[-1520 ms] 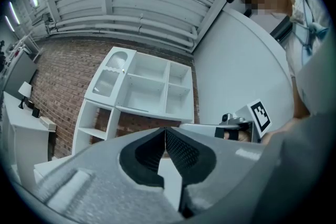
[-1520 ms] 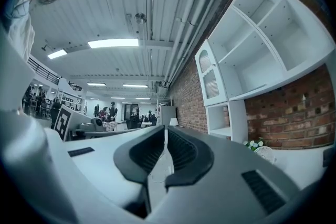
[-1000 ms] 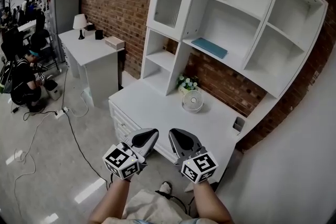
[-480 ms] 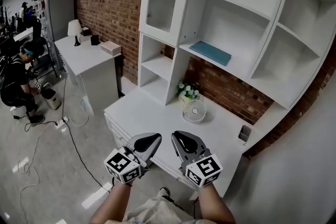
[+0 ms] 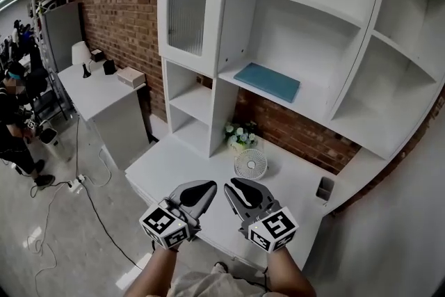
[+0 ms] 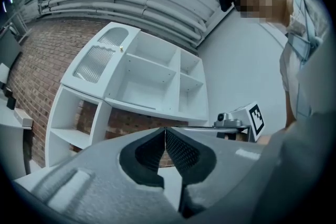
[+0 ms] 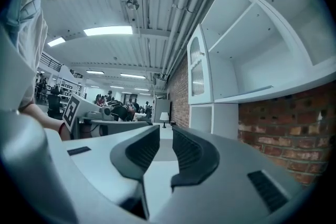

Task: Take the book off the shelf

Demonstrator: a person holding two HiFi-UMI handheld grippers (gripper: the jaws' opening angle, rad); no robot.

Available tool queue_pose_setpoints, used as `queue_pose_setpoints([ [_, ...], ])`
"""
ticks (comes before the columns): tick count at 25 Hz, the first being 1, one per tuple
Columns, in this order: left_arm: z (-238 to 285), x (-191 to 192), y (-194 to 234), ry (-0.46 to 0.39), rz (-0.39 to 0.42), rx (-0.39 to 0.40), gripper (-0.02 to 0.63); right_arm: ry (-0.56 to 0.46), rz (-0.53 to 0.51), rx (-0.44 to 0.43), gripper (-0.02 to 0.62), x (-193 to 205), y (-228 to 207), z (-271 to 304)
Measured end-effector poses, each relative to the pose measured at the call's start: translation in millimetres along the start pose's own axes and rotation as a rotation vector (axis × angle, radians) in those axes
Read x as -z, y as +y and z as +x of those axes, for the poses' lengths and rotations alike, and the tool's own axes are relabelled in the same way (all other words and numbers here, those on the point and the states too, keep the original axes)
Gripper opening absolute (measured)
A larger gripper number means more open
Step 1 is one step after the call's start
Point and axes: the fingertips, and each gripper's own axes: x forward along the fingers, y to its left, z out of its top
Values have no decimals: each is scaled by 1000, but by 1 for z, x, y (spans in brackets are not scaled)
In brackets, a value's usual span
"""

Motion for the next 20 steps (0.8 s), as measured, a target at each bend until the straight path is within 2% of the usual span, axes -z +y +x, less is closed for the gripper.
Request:
queue_pose_setpoints([
  [8,48,8,18,-13,-16,39,11,7,-5,35,75,3,-49,10],
  [20,76,10,48,2,-64,85,11,44,-12,85,75,4,-76,31],
])
